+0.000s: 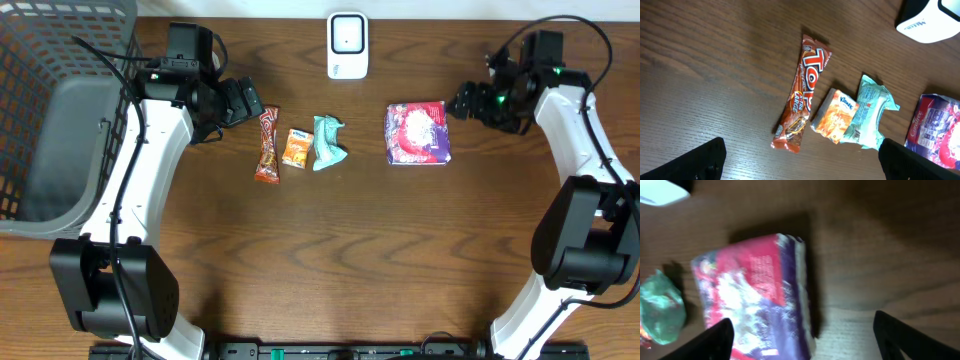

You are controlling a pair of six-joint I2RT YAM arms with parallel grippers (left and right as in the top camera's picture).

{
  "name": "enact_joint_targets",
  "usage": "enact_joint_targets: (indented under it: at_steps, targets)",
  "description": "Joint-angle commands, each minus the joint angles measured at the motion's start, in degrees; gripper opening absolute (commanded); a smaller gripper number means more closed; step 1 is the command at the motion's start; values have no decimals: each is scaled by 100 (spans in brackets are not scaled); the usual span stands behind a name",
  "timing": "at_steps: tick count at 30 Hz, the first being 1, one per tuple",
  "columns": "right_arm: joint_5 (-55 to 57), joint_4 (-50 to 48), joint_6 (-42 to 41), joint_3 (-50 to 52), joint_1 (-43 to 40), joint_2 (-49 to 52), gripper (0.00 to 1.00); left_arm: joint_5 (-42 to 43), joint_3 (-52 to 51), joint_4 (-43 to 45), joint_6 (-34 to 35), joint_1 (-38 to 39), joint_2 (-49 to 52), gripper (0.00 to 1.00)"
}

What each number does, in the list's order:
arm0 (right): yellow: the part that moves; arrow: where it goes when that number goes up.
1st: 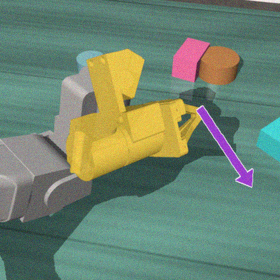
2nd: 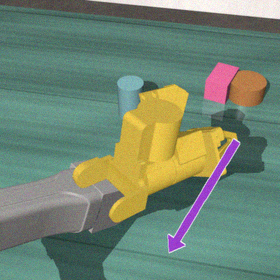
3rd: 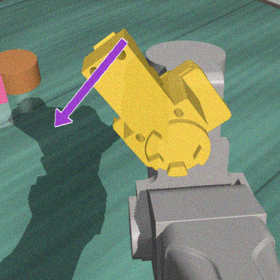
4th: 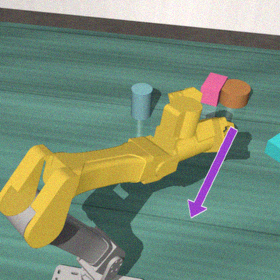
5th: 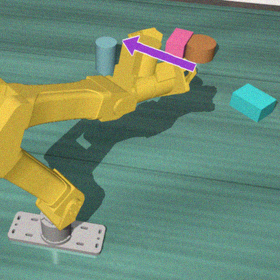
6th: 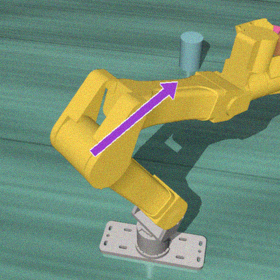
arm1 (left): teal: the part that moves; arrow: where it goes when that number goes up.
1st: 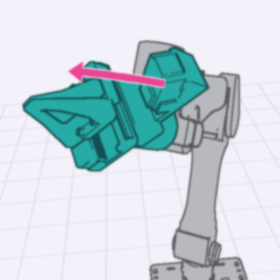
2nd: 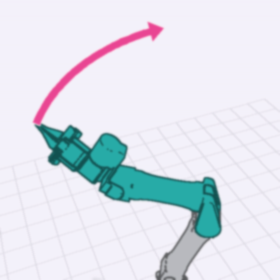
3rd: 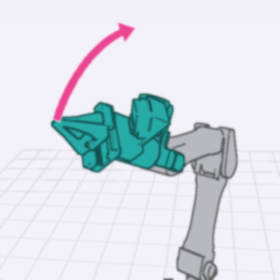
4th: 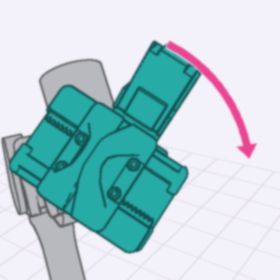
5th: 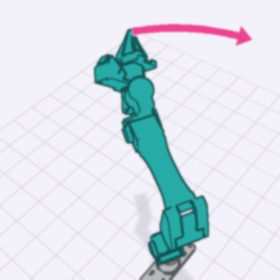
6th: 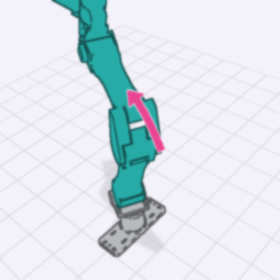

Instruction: Scan the item barcode

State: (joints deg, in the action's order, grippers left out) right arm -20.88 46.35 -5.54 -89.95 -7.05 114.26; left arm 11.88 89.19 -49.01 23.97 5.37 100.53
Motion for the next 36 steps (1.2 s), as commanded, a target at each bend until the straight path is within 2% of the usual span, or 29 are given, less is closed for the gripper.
enact_joint_targets:
  at_steps: [1, 7, 13, 17, 18, 22, 23, 30, 34, 36]
  targets:
    - [-369, -251, 352, 501, 17, -66, 88, 4, 59, -4, -31, -4, 31, 98]
    - [-1019, -1412, 280, 1414, 101, -66, 86, 4, 59, -4, -31, -4, 31, 98]
    - [-1014, -2465, -269, 2144, 306, -66, 75, 4, 59, -4, -28, -4, 31, 98]
    - [-1014, -2859, -662, 2398, 490, -66, 73, 7, 59, -4, -31, -4, 31, 98]
    - [-1012, -2940, -796, 2420, 544, -66, 68, 7, 59, -4, -31, -4, 31, 98]
    - [-1073, -3263, -1161, 2393, 804, -66, 6, 4, 59, -4, -31, -4, 31, 98]
    - [-1132, -3390, -1292, 2369, 859, -68, 1, 7, 59, -4, -28, -4, 31, 98]
    - [-2142, -4509, -2494, 1856, 970, -74, 1, 4, 59, -4, -31, -4, 31, 98]
    - [-2050, -5108, -3005, 1408, 1099, -74, 1, 7, 59, -4, -31, -4, 31, 98]
    - [-1576, -5377, -3178, 1281, 1207, -74, 1, 4, 59, -4, -31, -4, 31, 98]
